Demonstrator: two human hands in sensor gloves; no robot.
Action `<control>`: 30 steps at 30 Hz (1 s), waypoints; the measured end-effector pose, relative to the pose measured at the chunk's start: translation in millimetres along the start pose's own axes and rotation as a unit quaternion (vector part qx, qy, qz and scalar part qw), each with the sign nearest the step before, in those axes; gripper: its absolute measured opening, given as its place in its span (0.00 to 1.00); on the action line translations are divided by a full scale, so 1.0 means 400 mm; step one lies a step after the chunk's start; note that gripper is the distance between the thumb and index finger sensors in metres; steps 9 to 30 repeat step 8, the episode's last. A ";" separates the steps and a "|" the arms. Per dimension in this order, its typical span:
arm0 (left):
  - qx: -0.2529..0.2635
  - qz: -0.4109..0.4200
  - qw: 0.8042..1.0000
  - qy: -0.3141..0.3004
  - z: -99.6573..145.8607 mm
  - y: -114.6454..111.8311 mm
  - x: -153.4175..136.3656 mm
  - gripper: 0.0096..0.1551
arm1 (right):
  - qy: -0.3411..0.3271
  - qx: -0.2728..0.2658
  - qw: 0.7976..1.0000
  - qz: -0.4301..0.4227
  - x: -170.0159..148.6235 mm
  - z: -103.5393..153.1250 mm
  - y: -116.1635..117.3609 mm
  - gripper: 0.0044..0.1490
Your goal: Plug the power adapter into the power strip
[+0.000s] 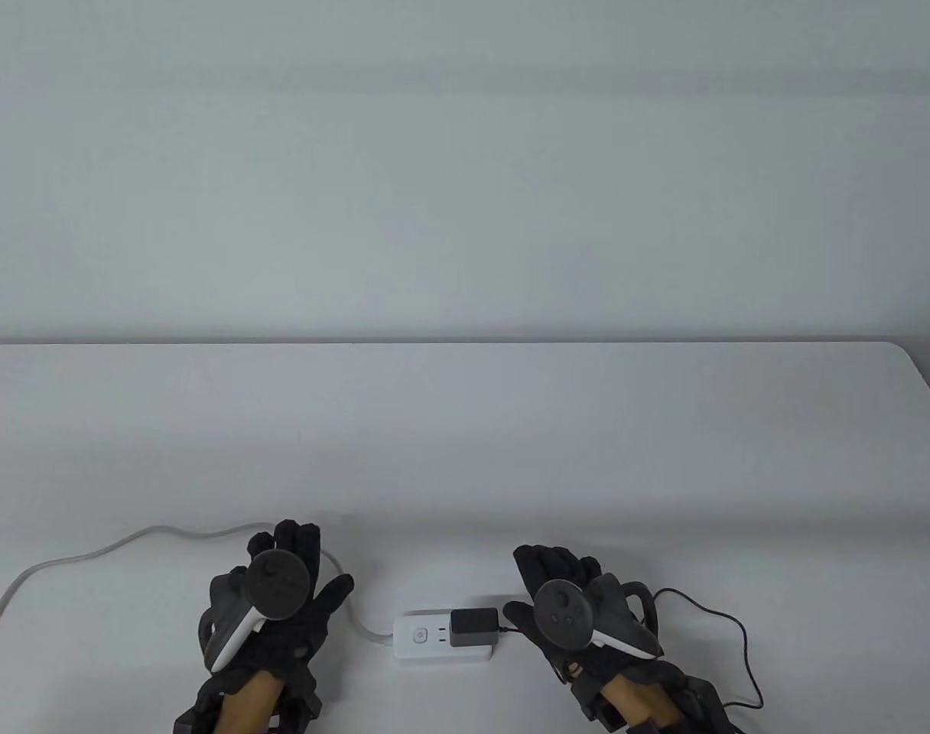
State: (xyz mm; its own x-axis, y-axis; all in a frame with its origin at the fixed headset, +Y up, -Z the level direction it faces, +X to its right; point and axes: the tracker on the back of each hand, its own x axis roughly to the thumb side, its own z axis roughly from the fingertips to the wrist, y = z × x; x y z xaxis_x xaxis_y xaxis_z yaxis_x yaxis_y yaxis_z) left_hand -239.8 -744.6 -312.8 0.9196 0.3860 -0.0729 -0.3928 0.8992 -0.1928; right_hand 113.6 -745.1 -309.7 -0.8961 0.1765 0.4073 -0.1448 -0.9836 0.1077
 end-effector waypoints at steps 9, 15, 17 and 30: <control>-0.020 -0.008 1.000 -0.004 -0.011 -0.014 0.009 0.52 | 0.000 0.002 1.000 0.001 -0.001 0.003 0.001 0.51; -0.020 -0.008 1.000 -0.004 -0.011 -0.014 0.009 0.52 | 0.000 0.002 1.000 0.001 -0.001 0.003 0.001 0.51; -0.020 -0.008 1.000 -0.004 -0.011 -0.014 0.009 0.52 | 0.000 0.002 1.000 0.001 -0.001 0.003 0.001 0.51; -0.020 -0.008 1.000 -0.004 -0.011 -0.014 0.009 0.52 | 0.000 0.002 1.000 0.001 -0.001 0.003 0.001 0.51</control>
